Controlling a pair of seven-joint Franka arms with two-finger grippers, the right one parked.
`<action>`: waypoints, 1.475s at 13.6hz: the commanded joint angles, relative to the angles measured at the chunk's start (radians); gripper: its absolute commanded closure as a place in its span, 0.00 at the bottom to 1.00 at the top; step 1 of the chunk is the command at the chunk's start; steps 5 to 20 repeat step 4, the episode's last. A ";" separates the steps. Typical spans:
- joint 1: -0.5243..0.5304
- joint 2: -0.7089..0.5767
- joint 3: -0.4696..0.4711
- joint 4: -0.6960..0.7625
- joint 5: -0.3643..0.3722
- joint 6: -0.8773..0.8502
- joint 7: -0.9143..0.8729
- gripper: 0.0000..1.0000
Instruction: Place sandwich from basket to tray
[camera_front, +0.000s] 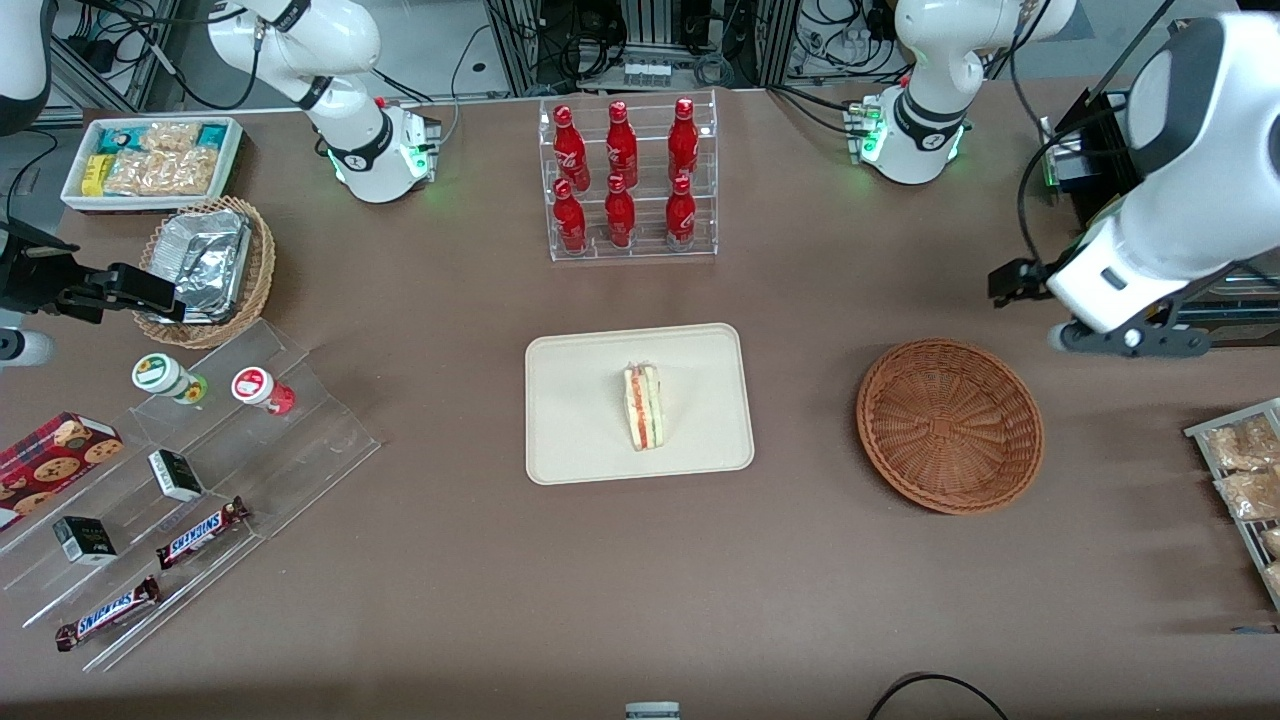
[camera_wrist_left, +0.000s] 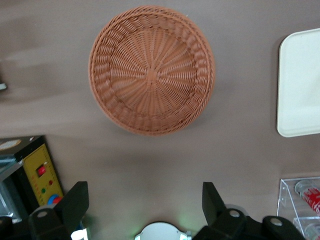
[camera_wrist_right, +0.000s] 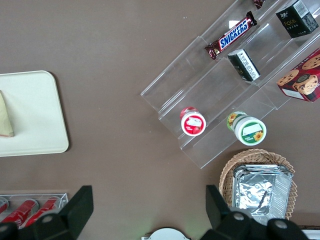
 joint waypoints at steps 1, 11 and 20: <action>0.027 -0.034 0.004 0.029 0.001 -0.064 0.020 0.00; 0.027 -0.053 0.051 0.037 -0.005 -0.083 0.022 0.00; 0.027 -0.053 0.051 0.037 -0.005 -0.083 0.022 0.00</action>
